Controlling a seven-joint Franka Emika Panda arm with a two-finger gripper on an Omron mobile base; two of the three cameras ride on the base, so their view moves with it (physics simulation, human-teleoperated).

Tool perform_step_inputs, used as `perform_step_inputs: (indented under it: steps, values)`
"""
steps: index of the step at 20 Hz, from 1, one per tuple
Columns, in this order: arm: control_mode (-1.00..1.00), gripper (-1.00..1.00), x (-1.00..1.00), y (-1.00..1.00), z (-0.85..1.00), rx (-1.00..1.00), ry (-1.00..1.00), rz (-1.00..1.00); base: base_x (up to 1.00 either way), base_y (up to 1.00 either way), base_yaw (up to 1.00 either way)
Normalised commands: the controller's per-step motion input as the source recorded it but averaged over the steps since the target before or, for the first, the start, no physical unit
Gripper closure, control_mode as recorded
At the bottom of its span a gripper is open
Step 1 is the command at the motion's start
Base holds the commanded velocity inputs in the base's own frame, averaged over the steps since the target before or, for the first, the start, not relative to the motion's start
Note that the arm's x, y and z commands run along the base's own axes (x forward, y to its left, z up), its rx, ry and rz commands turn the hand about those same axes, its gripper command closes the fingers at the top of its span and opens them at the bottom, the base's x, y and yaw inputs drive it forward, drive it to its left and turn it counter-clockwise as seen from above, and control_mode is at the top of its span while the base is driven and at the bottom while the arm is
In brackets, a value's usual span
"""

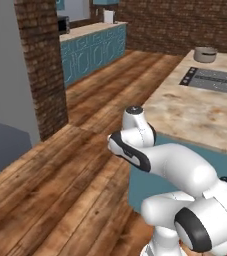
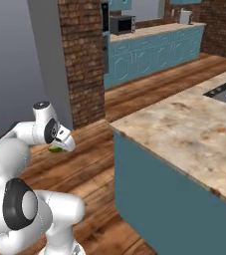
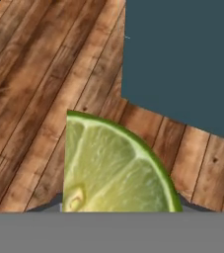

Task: Turn on the sink faucet. Then move the lemon wedge from the counter to the sink. Turn off the sink. Move the vegetable from the sink to the pot next to the stove. Finally move the pot to the rear left burner.

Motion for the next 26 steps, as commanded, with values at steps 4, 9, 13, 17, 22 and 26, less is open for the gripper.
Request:
perform_step_inputs:
  steps: [4,9,13,17,22,26]
  values:
    - [1.00,1.00,0.00,0.00,0.00,0.00,0.00,0.00,0.27,0.92,-0.32]
    - [1.00,1.00,0.00,0.00,0.00,0.00,0.00,0.00,0.31,0.97,-0.30]
    - [1.00,1.00,0.00,0.00,0.00,0.00,0.00,0.00,0.37,0.96,-0.30]
    - [1.00,1.00,0.00,0.00,0.00,0.00,0.00,0.00,0.44,0.85,-0.33]
    - [1.00,1.00,0.00,0.00,0.00,0.00,0.00,0.00,0.51,0.70,-0.39]
    - [1.00,1.00,0.00,0.00,0.00,0.00,0.00,0.00,0.62,0.55,-0.42]
